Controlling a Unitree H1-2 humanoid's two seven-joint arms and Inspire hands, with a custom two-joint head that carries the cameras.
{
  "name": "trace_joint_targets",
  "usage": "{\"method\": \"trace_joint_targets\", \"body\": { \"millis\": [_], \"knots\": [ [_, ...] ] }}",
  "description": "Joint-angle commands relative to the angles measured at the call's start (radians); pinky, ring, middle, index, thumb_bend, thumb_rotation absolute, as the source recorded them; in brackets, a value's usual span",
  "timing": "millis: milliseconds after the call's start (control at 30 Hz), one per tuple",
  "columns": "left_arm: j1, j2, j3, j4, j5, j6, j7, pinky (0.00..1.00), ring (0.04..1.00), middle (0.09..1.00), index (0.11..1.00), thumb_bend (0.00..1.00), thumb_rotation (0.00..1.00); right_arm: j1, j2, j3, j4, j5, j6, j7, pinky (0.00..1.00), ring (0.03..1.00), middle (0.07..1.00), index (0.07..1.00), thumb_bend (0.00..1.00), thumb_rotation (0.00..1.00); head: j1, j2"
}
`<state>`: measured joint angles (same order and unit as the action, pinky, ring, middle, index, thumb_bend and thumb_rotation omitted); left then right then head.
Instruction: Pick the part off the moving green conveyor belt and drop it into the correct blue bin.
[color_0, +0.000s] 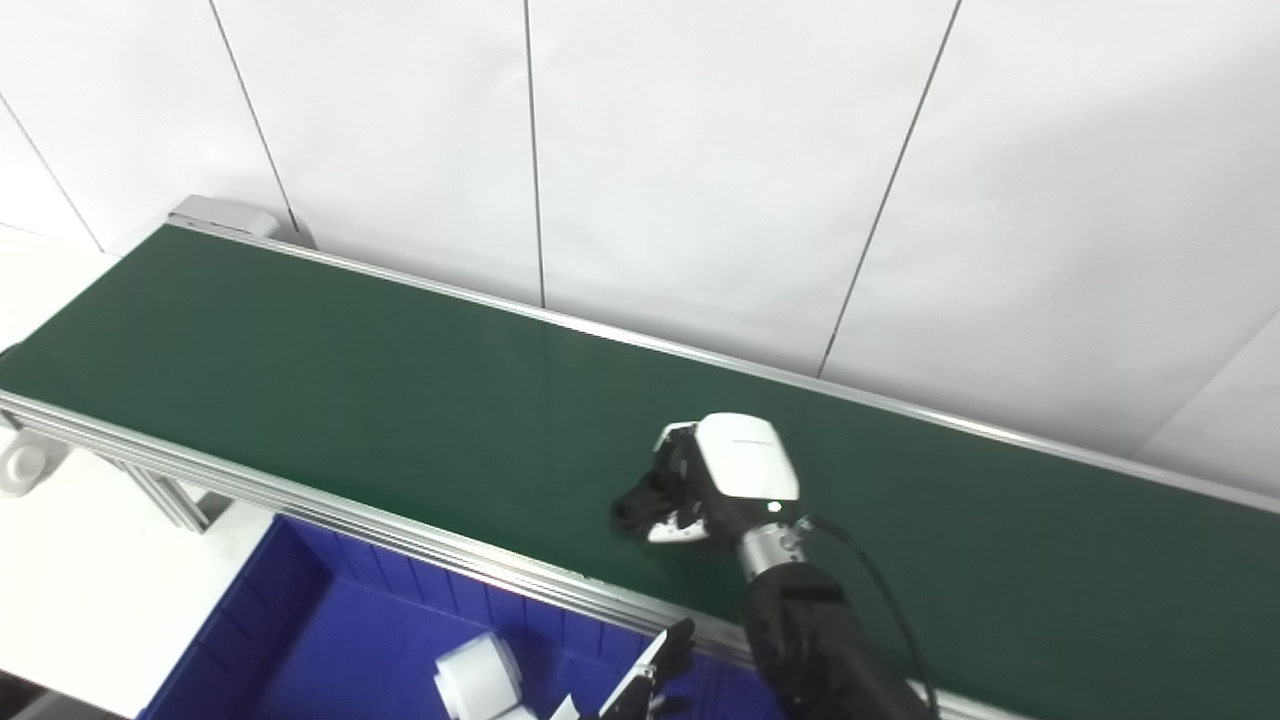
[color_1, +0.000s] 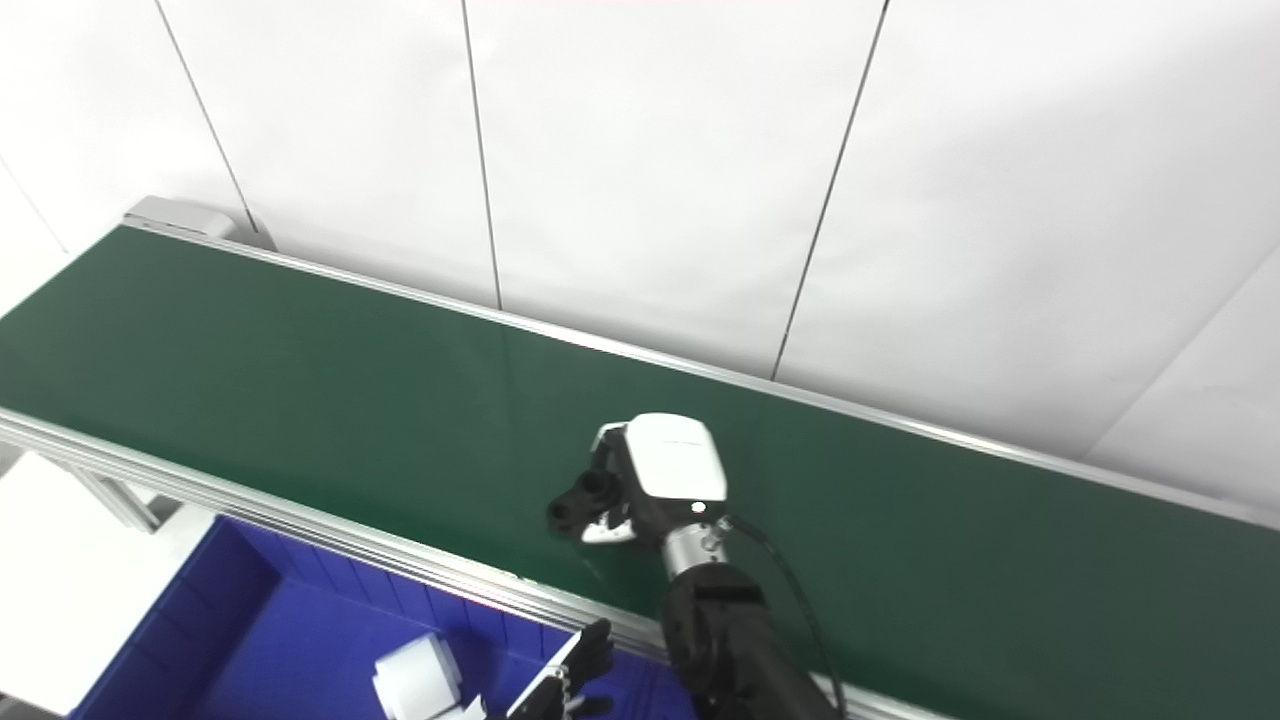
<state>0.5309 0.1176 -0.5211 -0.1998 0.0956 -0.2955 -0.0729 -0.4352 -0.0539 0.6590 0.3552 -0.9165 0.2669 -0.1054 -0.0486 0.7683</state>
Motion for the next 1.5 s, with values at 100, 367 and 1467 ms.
{"method": "trace_joint_targets", "body": {
  "millis": [100,367,1467],
  "knots": [
    [-0.015,0.003,0.015,-0.050,-0.066,0.003,-0.050,0.94,1.000,1.000,1.000,0.87,0.78,-0.003,-0.008,-0.048,-0.224,-0.035,0.071,0.084,0.11,0.166,0.256,0.492,0.50,0.13,-0.106,0.055],
    [-0.020,0.056,0.145,-0.139,-0.149,0.090,-0.079,0.92,0.978,1.000,1.000,0.97,0.89,0.178,-0.087,-0.102,-0.580,-0.174,0.188,0.275,0.12,0.172,0.258,0.488,0.50,0.13,-0.370,0.160],
    [-0.068,0.123,0.349,-0.201,-0.339,0.256,-0.205,0.89,0.967,1.000,1.000,0.94,0.85,0.842,0.037,-0.298,-0.860,-0.682,0.128,0.679,0.18,0.271,0.474,0.489,0.53,0.00,-0.591,0.200]
  ]
}}
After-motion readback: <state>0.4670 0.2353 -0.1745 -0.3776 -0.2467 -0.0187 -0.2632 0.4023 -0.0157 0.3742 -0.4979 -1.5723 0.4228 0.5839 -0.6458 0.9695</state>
